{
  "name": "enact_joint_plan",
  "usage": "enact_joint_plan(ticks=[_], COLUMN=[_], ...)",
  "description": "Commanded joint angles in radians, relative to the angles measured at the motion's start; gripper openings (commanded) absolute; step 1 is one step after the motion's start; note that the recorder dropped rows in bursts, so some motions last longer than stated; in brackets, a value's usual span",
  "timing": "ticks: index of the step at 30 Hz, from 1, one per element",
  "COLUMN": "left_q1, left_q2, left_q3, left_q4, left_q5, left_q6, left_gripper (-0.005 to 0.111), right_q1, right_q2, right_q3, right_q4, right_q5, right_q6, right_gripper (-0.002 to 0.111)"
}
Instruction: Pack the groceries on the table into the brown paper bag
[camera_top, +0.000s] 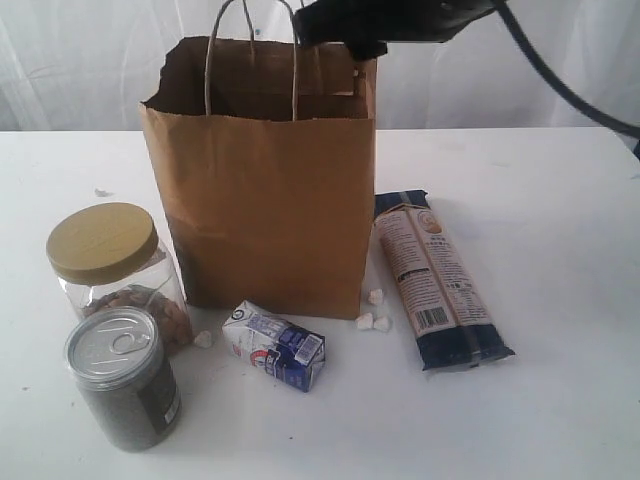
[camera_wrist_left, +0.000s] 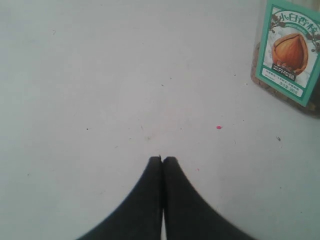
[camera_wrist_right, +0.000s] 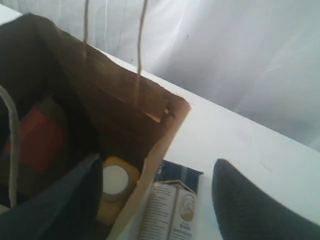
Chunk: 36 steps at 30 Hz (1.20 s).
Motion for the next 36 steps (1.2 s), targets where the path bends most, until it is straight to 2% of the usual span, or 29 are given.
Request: enact_joint_plan(ticks=[1,7,11,13,14,15,16,18,20,23,28,31,36], left_q1=[-0.009,-0.009,-0.009,-0.009,-0.009,-0.009,-0.009,-0.009,-0.009,-0.009,-0.009,-0.009,-0.009], left_q2=[-0.004,-0.004,-0.004,-0.004,-0.004,-0.004,-0.004,-0.004,-0.004,-0.004,-0.004,-0.004,-0.004], left_q3=[0.009,0.009,0.009,0.009,0.009,0.009,0.009,0.009,0.009,0.009,0.009,0.009,0.009], left_q4=[-0.006,-0.006,-0.006,-0.006,-0.006,-0.006,-0.006,-0.006,-0.006,-0.006,-0.006,-0.006,-0.006], left_q5=[0.005,0.005,0.005,0.005,0.005,0.005,0.005,0.005,0.005,0.005,0.005,0.005,0.005], left_q6=[-0.007,-0.007,-0.007,-0.007,-0.007,-0.007,-0.007,-0.007,-0.007,-0.007,-0.007,-0.007,-0.007], left_gripper=[0.000,0.000,0.000,0.000,0.000,0.000,0.000,0.000,0.000,0.000,0.000,0.000,0.000], right_q1=[-0.002,-0.002,-0.002,-0.002,-0.002,-0.007,-0.033,-0.118,-0.231,-0.418,-0.626,-0.675,-0.677], right_q2=[-0.032,-0.041,-0.050,-0.053,-0.053,-0.053,-0.053,-0.053,-0.053,-0.053,-0.057,-0.072,-0.183], right_q3=[-0.003,-0.003,0.043,0.099,0.150,0.180,0.230,0.297,0.374,0.499,0.617,0.678,0.740], right_q4=[-0.014,-0.014,-0.051,-0.152,-0.282,-0.361,-0.483,-0.553,-0.525,-0.446,-0.191,-0.063,-0.014], right_q5=[0.076,0.218,0.286,0.291,0.314,0.328,0.341,0.308,0.233,0.133,-0.010,-0.053,-0.157], right_q6=[-0.082,-0.099,-0.106,-0.106,-0.106,-0.089,-0.012,0.132,0.239,0.261,0.362,0.343,0.337], right_gripper=[0.060,0.059,0.050,0.040,0.031,0.027,0.020,0.010,0.001,0.000,0.000,0.000,0.000])
